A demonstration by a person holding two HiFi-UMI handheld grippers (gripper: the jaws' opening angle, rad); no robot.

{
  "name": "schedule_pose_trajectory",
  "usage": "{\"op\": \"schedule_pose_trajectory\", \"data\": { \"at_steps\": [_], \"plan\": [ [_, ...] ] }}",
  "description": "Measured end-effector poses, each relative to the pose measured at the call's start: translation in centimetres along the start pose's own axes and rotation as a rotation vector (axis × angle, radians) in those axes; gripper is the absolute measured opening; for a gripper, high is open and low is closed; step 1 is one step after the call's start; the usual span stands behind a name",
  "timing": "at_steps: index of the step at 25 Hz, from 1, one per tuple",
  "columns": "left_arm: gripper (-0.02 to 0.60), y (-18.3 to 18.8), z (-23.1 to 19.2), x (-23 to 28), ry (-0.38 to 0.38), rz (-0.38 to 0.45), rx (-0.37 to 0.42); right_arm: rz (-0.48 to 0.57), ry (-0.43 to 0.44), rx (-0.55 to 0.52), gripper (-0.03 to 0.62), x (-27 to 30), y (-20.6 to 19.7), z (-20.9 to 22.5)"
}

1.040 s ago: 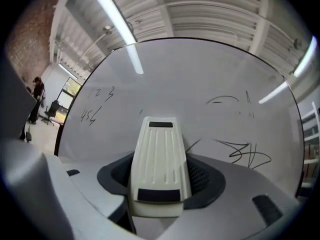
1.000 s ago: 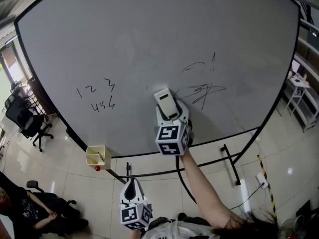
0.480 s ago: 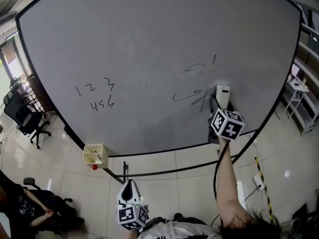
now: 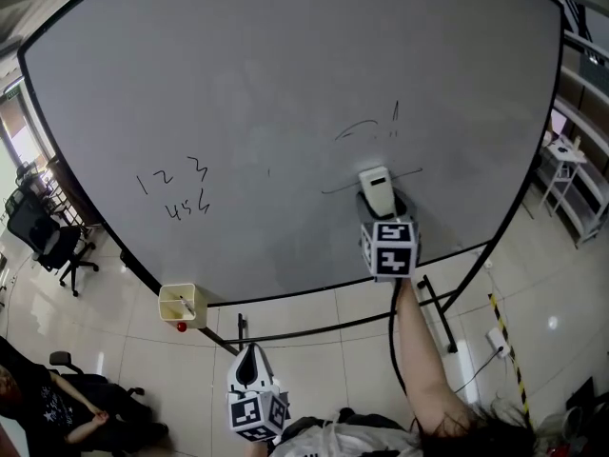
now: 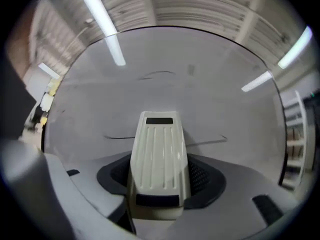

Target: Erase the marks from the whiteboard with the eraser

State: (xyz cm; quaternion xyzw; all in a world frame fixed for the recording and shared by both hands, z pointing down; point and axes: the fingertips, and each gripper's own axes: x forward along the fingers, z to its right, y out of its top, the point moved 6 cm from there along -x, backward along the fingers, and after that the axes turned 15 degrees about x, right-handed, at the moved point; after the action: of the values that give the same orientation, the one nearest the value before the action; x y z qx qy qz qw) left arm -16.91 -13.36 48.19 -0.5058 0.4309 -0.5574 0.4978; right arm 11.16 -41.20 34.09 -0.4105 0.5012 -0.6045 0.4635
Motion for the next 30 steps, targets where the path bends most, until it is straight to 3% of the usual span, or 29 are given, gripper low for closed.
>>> {"op": "schedule_pose_trajectory", "data": {
  "at_steps": [3, 6, 8, 12, 14, 16, 18, 22, 24, 26, 30],
  "plan": [
    [-0.009, -0.3, -0.3, -0.4, 0.012, -0.012, 0.000, 0.013, -0.055, 0.206, 0.279, -0.7, 1.2, 8.4],
    [-0.009, -0.9, -1.1, -0.8, 0.044, -0.021, -0.011, 0.001, -0.128, 0.243, 0.278, -1.6, 1.3, 9.9],
    [-0.009, -0.9, -1.3, -0.8, 0.048, -0.027, -0.013, -0.039, -0.074, 0.208, 0.276, -1.1, 0.3, 6.0],
    [-0.009, -0.7, -1.0, -0.1, 0.045, -0.016, -0.037, -0.130, 0.066, 0.025, 0.276, -0.3, -2.1, -5.9],
    [-0.009, -0.4, -0.7, 0.2, 0.036, -0.006, -0.037, -0.156, 0.078, -0.029, 0.276, -0.1, -2.8, -7.8],
    [-0.009, -0.2, -0.5, 0.3, 0.031, 0.003, -0.037, -0.170, 0.039, -0.054, 0.275, 0.0, -2.9, -5.8],
    [-0.009, -0.1, -0.5, 0.3, 0.028, 0.007, -0.035, -0.172, -0.056, -0.028, 0.275, -0.5, -2.1, -0.6],
    [-0.009, -0.6, -0.6, 0.0, 0.025, -0.007, -0.041, -0.180, -0.236, 0.171, 0.275, -1.8, -0.6, 11.1],
    [-0.009, -0.9, -0.6, 0.0, 0.028, -0.015, -0.043, -0.191, -0.250, 0.206, 0.275, -2.0, -0.1, 12.1],
    [-0.009, -0.9, -0.5, 0.3, 0.024, -0.015, -0.049, -0.194, -0.188, 0.149, 0.275, -1.5, -0.1, 8.8],
    [-0.009, -0.3, 0.1, 0.9, 0.005, 0.005, -0.060, -0.226, -0.001, -0.075, 0.275, -0.6, -2.7, -3.2]
  ]
}}
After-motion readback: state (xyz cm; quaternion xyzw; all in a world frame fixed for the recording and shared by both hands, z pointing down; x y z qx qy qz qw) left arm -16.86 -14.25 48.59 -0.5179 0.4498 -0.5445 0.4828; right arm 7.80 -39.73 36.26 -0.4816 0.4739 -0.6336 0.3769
